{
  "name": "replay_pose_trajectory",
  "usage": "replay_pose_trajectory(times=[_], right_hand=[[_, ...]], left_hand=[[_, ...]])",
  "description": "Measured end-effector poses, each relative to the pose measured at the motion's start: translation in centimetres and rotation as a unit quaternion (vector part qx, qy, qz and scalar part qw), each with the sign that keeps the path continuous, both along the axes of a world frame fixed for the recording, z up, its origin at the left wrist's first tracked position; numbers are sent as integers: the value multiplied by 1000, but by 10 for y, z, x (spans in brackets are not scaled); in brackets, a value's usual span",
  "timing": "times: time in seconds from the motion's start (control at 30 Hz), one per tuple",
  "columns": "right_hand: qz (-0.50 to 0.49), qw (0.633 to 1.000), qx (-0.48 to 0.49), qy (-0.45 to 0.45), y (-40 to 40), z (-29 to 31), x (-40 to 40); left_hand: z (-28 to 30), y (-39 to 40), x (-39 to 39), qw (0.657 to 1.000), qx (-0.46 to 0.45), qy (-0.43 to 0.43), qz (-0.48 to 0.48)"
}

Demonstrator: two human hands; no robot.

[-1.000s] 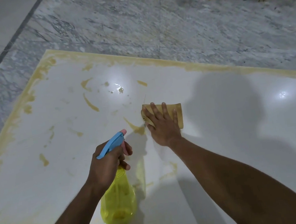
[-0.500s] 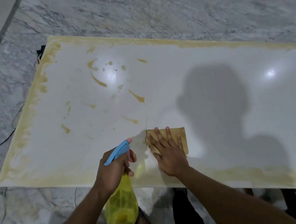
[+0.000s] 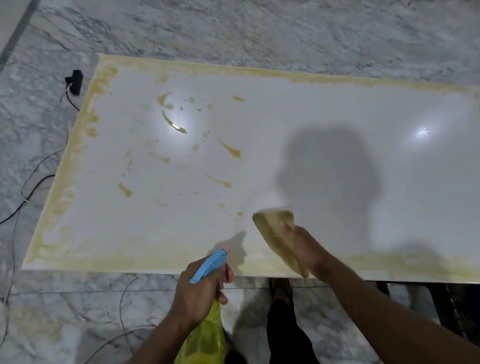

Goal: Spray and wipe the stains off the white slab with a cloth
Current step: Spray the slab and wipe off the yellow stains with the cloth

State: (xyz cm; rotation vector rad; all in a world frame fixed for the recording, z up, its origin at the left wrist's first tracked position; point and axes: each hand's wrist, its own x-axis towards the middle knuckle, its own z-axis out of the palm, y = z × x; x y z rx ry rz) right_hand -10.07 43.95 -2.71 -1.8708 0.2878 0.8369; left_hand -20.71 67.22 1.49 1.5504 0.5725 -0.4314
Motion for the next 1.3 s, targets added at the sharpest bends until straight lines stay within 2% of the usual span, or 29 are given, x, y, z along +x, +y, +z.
replay_pose_trajectory(times=[0.07,0.13,0.3,0.43,0.57,1.0,1.13,1.23,1.3], right_hand=[[-125,980,130,79,2,17,12],[-173,949,239,112,8,27,21],[-204,919,312,130,34,39,40],[-153,929,313,127,52,36,53],[-113,920,347,142,73,34,69],[-129,918,346,147,112,24,174],[-138,937,304,106,106,12,234],[-164,948,266,55,102,7,293],[-147,961,233,8,103,8,334]], left_hand=[[4,-2,-1,1000,3,-11,-10],[7,-3,1,1000,15,-21,-13],[15,1,11,997,57,-44,36],[27,13,24,995,53,-65,45],[35,28,42,993,63,-79,67],[23,55,128,989,102,-51,89],[21,61,178,990,75,-51,107],[23,69,224,989,61,-56,125],[23,75,251,986,65,-65,139]])
